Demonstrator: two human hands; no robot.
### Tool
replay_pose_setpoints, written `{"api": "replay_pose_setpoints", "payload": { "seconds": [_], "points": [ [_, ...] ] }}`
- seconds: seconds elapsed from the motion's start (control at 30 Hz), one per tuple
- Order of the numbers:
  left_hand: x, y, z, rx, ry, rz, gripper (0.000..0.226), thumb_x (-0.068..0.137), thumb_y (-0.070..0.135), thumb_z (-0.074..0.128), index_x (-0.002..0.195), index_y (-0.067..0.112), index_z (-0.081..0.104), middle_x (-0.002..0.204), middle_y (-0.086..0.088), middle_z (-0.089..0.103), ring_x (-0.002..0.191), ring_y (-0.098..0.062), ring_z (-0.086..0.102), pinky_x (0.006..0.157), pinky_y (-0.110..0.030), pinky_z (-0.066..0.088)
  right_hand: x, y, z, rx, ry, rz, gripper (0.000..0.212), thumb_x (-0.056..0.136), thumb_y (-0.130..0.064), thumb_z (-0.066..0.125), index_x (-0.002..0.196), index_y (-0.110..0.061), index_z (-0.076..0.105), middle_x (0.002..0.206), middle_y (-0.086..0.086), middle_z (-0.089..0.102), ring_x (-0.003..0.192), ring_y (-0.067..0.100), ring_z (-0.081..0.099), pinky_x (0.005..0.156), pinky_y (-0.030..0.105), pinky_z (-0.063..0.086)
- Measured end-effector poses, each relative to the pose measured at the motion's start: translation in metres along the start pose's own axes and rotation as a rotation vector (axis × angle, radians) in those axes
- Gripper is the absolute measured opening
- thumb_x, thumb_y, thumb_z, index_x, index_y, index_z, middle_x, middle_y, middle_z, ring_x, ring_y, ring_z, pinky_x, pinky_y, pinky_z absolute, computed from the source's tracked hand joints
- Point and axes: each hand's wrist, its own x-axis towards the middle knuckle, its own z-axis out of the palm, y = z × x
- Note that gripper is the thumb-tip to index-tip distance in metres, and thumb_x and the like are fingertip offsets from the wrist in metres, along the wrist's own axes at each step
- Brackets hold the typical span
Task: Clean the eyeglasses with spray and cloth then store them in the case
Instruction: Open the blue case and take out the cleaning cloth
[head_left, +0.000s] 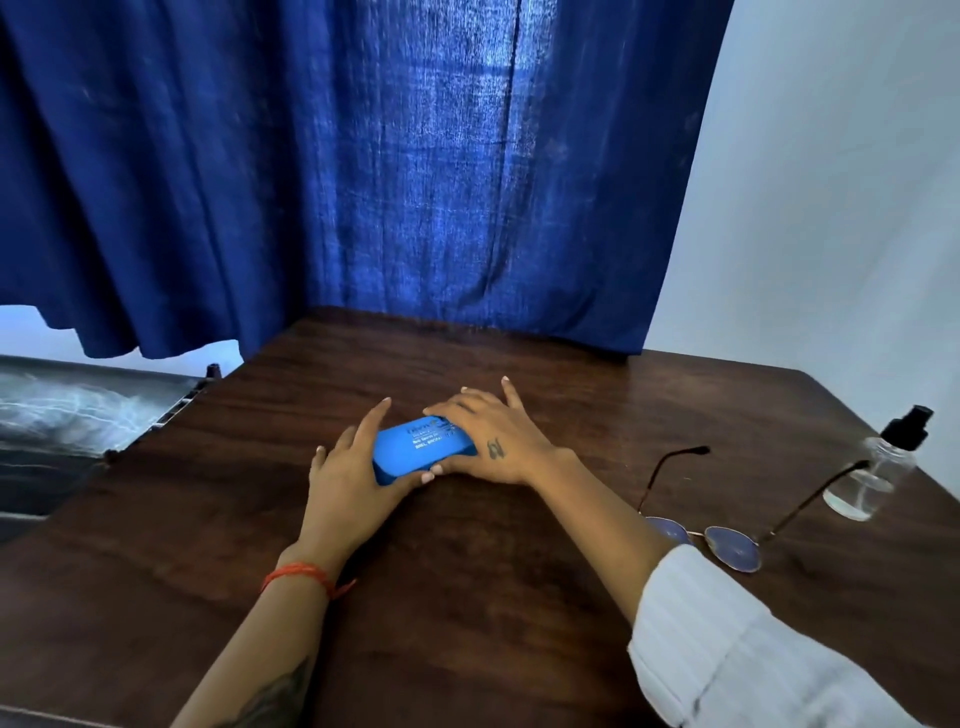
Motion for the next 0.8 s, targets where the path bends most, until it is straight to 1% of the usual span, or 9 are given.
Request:
{"api": "replay_pose_setpoints", "payload": {
  "seconds": [0.07, 0.13, 0.17, 0.23, 0.3, 0.37, 0.53, 0.7, 0.8],
  "points": [
    [-0.002, 0.003, -0.001, -0.09, -0.013, 0.037, 0.087, 0.064, 0.045, 0.078, 0.138, 0.024, 0.038, 0.127, -0.009, 0.054, 0.114, -0.024, 0.052, 0.099, -0.039, 0.041, -0.011, 0.001, -0.003, 0.006, 0.023, 0.01, 0.066, 0.084, -0.056, 0.055, 0.14, -0.028, 0.036, 0.142, -0.001, 0.042, 0.138, 0.021, 0.027, 0.115, 0.055, 0.001],
    [-0.005, 0.008, -0.002, -0.13, -0.051, 0.088, 0.083, 0.059, 0.054, 0.077, 0.131, 0.023, 0.048, 0.122, -0.004, 0.056, 0.11, -0.018, 0.053, 0.094, -0.032, 0.043, -0.025, 0.001, -0.005, 0.02, 0.054, 0.016, 0.063, 0.085, -0.055, 0.055, 0.139, -0.026, 0.038, 0.14, 0.0, 0.044, 0.133, 0.02, 0.034, 0.115, 0.051, 0.009],
    [-0.008, 0.011, -0.002, -0.135, -0.069, 0.116, 0.082, 0.057, 0.061, 0.071, 0.127, 0.023, 0.052, 0.119, 0.0, 0.057, 0.108, -0.015, 0.054, 0.094, -0.03, 0.044, -0.034, 0.002, -0.005, 0.02, 0.072, 0.014, 0.063, 0.086, -0.055, 0.054, 0.139, -0.025, 0.038, 0.139, 0.0, 0.045, 0.131, 0.02, 0.037, 0.115, 0.048, 0.013],
    [-0.015, 0.016, -0.002, -0.163, -0.098, 0.161, 0.078, 0.056, 0.066, 0.062, 0.122, 0.025, 0.056, 0.114, 0.009, 0.056, 0.105, -0.007, 0.054, 0.093, -0.023, 0.042, -0.051, 0.003, -0.002, 0.017, 0.13, 0.005, 0.063, 0.086, -0.057, 0.051, 0.139, -0.025, 0.039, 0.136, 0.0, 0.046, 0.127, 0.021, 0.041, 0.113, 0.041, 0.019],
    [-0.023, 0.022, -0.002, -0.201, -0.12, 0.188, 0.074, 0.056, 0.065, 0.063, 0.12, 0.029, 0.057, 0.111, 0.015, 0.055, 0.103, -0.001, 0.053, 0.091, -0.016, 0.039, -0.07, 0.002, 0.002, 0.048, 0.197, 0.0, 0.065, 0.084, -0.061, 0.046, 0.136, -0.023, 0.043, 0.132, 0.0, 0.051, 0.123, 0.021, 0.046, 0.11, 0.038, 0.025],
    [-0.031, 0.028, -0.003, -0.243, -0.152, 0.186, 0.071, 0.054, 0.066, 0.065, 0.117, 0.032, 0.058, 0.11, 0.019, 0.055, 0.104, 0.004, 0.053, 0.09, -0.011, 0.037, -0.087, -0.001, 0.007, 0.088, 0.271, 0.011, 0.065, 0.083, -0.061, 0.043, 0.132, -0.02, 0.049, 0.127, 0.001, 0.056, 0.118, 0.02, 0.05, 0.107, 0.038, 0.031],
    [-0.045, 0.035, 0.002, -0.272, -0.233, 0.187, 0.069, 0.052, 0.064, 0.068, 0.113, 0.034, 0.058, 0.112, 0.014, 0.059, 0.106, 0.003, 0.053, 0.09, -0.011, 0.037, -0.121, -0.007, 0.021, 0.064, 0.498, -0.011, 0.056, 0.083, -0.055, 0.047, 0.118, -0.013, 0.061, 0.113, 0.001, 0.065, 0.106, 0.018, 0.058, 0.104, 0.037, 0.038],
    [-0.052, 0.038, 0.001, -0.29, -0.266, 0.176, 0.068, 0.051, 0.059, 0.07, 0.113, 0.036, 0.055, 0.115, 0.013, 0.057, 0.108, 0.007, 0.049, 0.089, 0.0, 0.031, -0.128, -0.01, 0.023, -0.051, 0.535, -0.037, 0.052, 0.084, -0.047, 0.046, 0.113, -0.008, 0.064, 0.111, 0.007, 0.067, 0.102, 0.024, 0.062, 0.096, 0.038, 0.047],
    [-0.053, 0.039, 0.002, -0.302, -0.269, 0.158, 0.07, 0.048, 0.06, 0.07, 0.112, 0.04, 0.051, 0.115, 0.017, 0.053, 0.109, 0.004, 0.048, 0.09, -0.004, 0.032, -0.126, -0.013, 0.016, -0.064, 0.51, -0.033, 0.051, 0.084, -0.045, 0.045, 0.112, -0.008, 0.065, 0.108, 0.006, 0.066, 0.095, 0.025, 0.064, 0.089, 0.035, 0.05]
  ]
}}
